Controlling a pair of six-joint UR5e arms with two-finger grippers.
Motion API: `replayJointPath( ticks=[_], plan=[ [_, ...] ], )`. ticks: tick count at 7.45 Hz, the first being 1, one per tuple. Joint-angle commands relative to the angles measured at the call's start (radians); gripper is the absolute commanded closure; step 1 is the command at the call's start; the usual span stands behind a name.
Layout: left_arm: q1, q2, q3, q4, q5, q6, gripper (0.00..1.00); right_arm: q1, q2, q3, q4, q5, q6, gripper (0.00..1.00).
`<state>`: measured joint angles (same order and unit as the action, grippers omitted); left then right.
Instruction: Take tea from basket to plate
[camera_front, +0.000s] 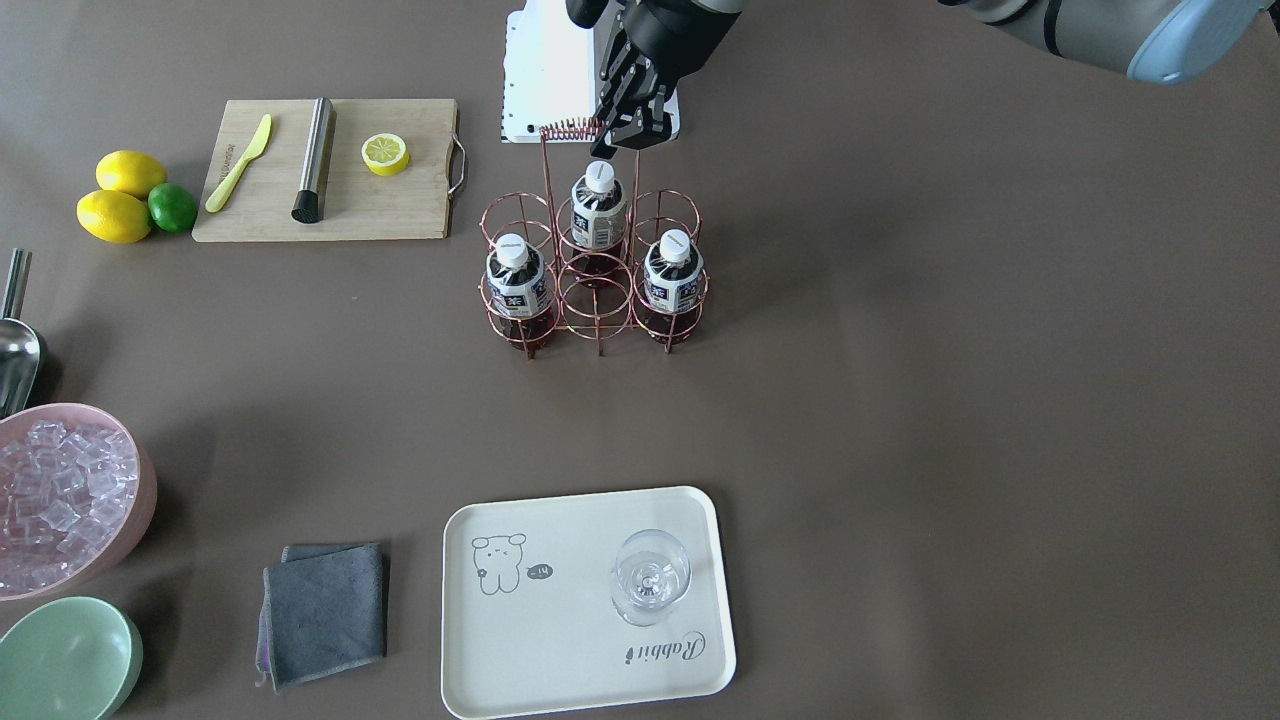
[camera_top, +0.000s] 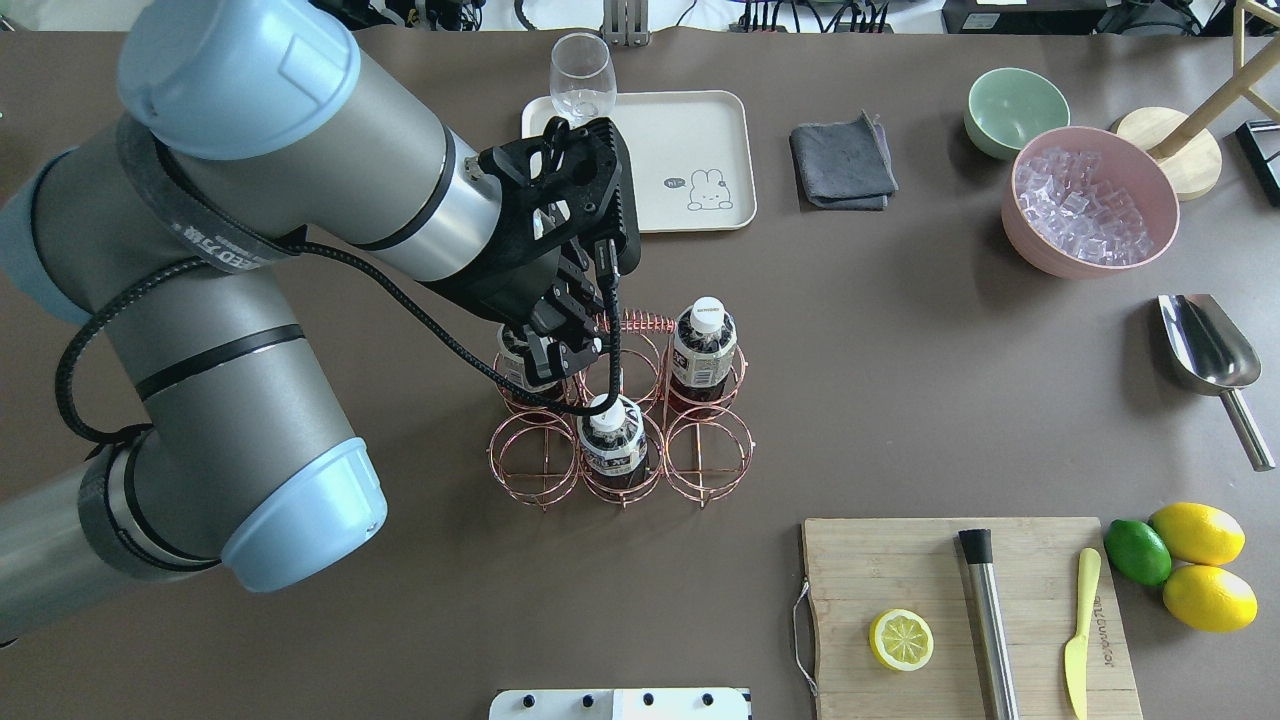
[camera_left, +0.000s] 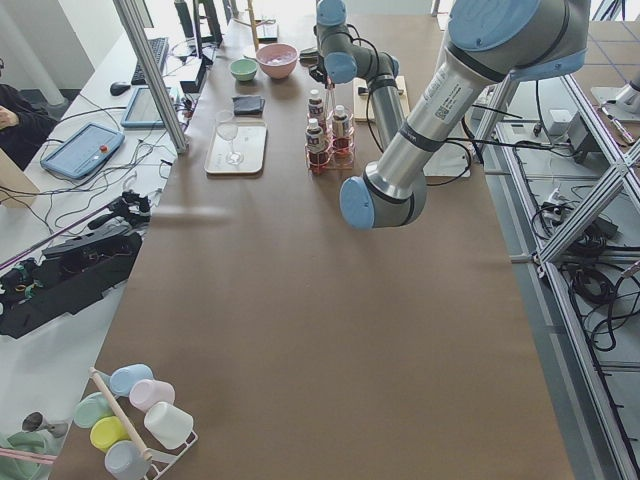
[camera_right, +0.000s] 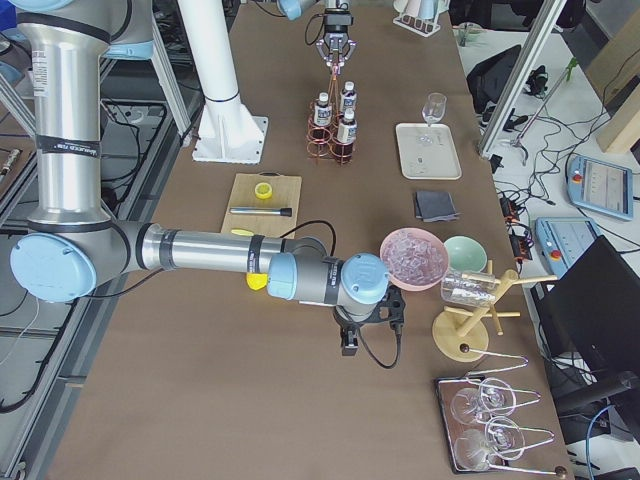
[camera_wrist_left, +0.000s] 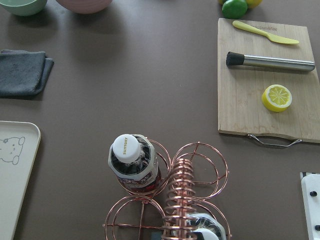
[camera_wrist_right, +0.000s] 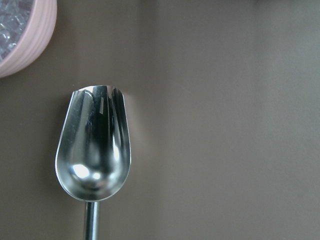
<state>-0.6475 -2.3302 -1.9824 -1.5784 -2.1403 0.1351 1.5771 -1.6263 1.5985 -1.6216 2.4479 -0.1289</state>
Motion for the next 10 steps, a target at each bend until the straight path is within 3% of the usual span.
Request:
replayJointPath(
  ticks=[1, 2, 3, 5, 10],
  plan=[
    [-0.001, 0.002, -0.003, 0.0, -0.001, -0.002, 1.0, -0.141, 0.139, 0.001, -0.004, 0.013, 0.307, 0.0],
    [-0.001, 0.003, -0.007, 0.0, 0.0, -0.014, 1.0, -0.205, 0.196, 0.001, -0.012, 0.017, 0.412, 0.0],
    [-0.001, 0.003, -0.012, 0.0, 0.0, -0.015, 1.0, -0.26, 0.274, 0.015, -0.089, 0.023, 0.499, 0.0],
    [-0.001, 0.003, -0.013, 0.0, 0.0, -0.015, 1.0, -0.388, 0.499, 0.034, -0.318, 0.022, 0.691, 0.0],
    [-0.001, 0.005, -0.015, 0.0, 0.0, -0.015, 1.0, -0.626, 0.788, 0.021, -0.331, 0.022, 1.161, 0.01]
  ],
)
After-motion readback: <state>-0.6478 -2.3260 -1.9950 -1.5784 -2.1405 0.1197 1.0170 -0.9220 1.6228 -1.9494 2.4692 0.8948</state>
